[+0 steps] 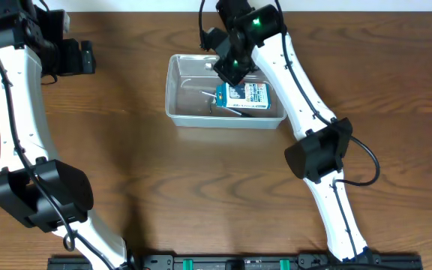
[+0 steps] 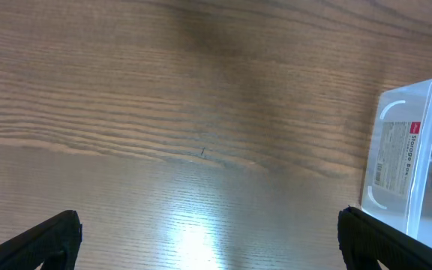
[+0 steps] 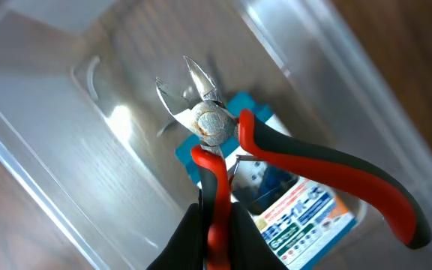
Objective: Pack container
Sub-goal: 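Carry the pliers left into the container and lower them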
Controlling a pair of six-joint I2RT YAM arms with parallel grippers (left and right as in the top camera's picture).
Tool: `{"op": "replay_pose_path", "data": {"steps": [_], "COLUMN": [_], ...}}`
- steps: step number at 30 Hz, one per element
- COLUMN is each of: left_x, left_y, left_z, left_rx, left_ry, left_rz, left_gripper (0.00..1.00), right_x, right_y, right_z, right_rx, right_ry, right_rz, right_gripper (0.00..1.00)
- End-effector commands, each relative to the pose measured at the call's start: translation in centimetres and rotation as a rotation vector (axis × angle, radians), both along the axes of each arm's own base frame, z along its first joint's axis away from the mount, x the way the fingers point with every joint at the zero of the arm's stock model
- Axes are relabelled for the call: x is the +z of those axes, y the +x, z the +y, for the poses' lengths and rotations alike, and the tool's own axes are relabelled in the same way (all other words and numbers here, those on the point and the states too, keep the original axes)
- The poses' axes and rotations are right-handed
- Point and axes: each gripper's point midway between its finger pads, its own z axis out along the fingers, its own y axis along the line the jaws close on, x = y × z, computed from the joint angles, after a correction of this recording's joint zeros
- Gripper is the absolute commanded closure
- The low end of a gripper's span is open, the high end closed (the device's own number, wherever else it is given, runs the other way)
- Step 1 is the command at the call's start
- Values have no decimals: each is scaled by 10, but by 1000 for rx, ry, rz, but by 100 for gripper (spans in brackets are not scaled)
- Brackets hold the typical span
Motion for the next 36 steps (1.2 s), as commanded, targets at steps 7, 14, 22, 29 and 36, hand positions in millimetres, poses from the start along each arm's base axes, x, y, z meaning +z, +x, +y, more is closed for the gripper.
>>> {"op": "replay_pose_path", "data": {"steps": [7, 14, 22, 29, 36], "left_x": [1, 1, 1, 1, 1], "left_y": [-2, -2, -2, -2, -2], "left_z": [3, 3, 3, 3, 3], "left_rx": [2, 2, 2, 2, 2], "left_ry": [10, 10, 10, 10, 10], "left_rz": [2, 2, 2, 2, 2], "left_gripper": [2, 2, 2, 2, 2], "right_x": [-18, -19, -22, -47, -65], "right_y": [-17, -28, -23, -20, -25], "right_z": [-5, -8, -15, -30, -38], "right_rx": [24, 25, 55, 35, 23], "right_ry": [-18, -20, -22, -40, -59], "right_rz": [92, 145, 133, 175, 221], "right_gripper": [99, 99, 97, 98, 98]}}
